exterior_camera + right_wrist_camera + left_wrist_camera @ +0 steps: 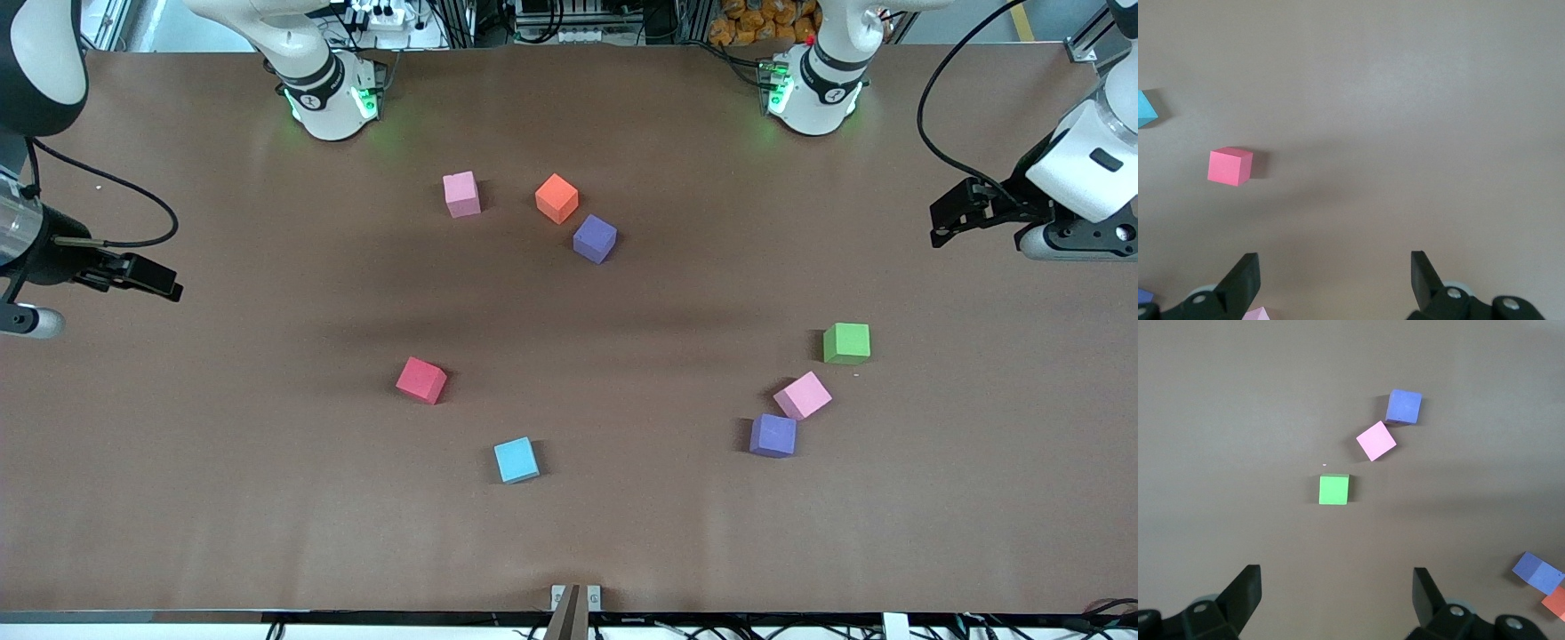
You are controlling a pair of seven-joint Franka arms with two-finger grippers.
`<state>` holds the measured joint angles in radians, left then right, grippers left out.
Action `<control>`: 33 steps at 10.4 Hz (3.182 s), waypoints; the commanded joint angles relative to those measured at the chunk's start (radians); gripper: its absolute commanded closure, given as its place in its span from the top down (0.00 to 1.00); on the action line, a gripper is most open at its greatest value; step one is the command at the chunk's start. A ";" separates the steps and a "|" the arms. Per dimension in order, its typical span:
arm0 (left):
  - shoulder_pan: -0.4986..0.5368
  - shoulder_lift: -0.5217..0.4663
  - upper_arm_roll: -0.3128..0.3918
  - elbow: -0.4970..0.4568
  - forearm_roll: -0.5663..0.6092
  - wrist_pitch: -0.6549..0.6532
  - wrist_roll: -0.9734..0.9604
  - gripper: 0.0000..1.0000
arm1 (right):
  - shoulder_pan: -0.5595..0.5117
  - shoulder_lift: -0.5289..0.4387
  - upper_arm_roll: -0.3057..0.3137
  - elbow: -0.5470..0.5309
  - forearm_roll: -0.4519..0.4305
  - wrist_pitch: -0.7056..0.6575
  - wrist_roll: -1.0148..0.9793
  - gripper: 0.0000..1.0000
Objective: Arrange blocks into number 1
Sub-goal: 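Reach the left gripper toward the orange cube, then grasp the orange cube with the left gripper while the right gripper reaches out, then carry the orange cube toward the robot with the left gripper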
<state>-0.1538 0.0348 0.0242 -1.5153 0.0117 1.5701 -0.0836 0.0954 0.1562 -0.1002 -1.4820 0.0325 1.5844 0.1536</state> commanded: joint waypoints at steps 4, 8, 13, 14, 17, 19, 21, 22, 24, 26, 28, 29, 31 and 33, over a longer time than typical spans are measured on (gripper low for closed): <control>-0.018 0.007 -0.041 0.006 0.008 -0.025 -0.031 1.00 | -0.008 -0.011 0.008 -0.006 -0.005 -0.004 0.001 1.00; -0.113 0.083 -0.291 -0.038 -0.051 0.057 -0.728 1.00 | 0.006 0.022 0.008 -0.007 0.012 0.009 0.003 1.00; -0.361 0.200 -0.340 -0.219 -0.140 0.304 -1.290 1.00 | 0.020 0.086 0.008 -0.009 0.079 0.054 0.006 1.00; -0.419 0.232 -0.340 -0.273 -0.141 0.415 -1.405 1.00 | 0.023 0.106 0.008 -0.009 0.092 0.065 0.006 1.00; -0.501 0.312 -0.346 -0.380 -0.142 0.637 -1.559 1.00 | 0.049 0.157 0.007 -0.011 0.095 0.130 0.006 1.00; -0.509 0.352 -0.397 -0.443 -0.139 0.749 -1.666 1.00 | 0.066 0.175 0.007 -0.021 0.095 0.161 0.007 1.00; -0.524 0.373 -0.408 -0.496 -0.139 0.835 -1.688 1.00 | 0.079 0.178 0.007 -0.067 0.096 0.234 0.009 1.00; -0.527 0.391 -0.420 -0.505 -0.134 0.869 -1.711 1.00 | 0.084 0.178 0.007 -0.082 0.096 0.264 0.036 1.00; -0.543 0.405 -0.420 -0.528 -0.131 0.903 -1.726 1.00 | 0.110 0.193 0.007 -0.083 0.096 0.282 0.101 1.00; -0.546 0.416 -0.421 -0.534 -0.131 0.913 -1.730 1.00 | 0.145 0.223 0.007 -0.083 0.095 0.324 0.197 1.00; -0.550 0.435 -0.421 -0.536 -0.131 0.930 -1.730 1.00 | 0.153 0.239 0.007 -0.089 0.095 0.354 0.201 1.00; -0.550 0.441 -0.421 -0.536 -0.131 0.959 -1.730 1.00 | 0.164 0.243 0.007 -0.092 0.095 0.361 0.201 1.00; -0.558 0.468 -0.421 -0.536 -0.131 0.991 -1.731 1.00 | 0.175 0.258 0.007 -0.092 0.095 0.367 0.199 1.00; -0.572 0.493 -0.421 -0.537 -0.125 1.025 -1.757 1.00 | 0.188 0.269 0.007 -0.096 0.095 0.388 0.199 1.00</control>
<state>-0.7104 0.5116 -0.3966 -2.0493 -0.1045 2.5603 -1.8124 0.2691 0.4211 -0.0888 -1.5686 0.1167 1.9522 0.3423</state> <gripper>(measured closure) 0.000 0.000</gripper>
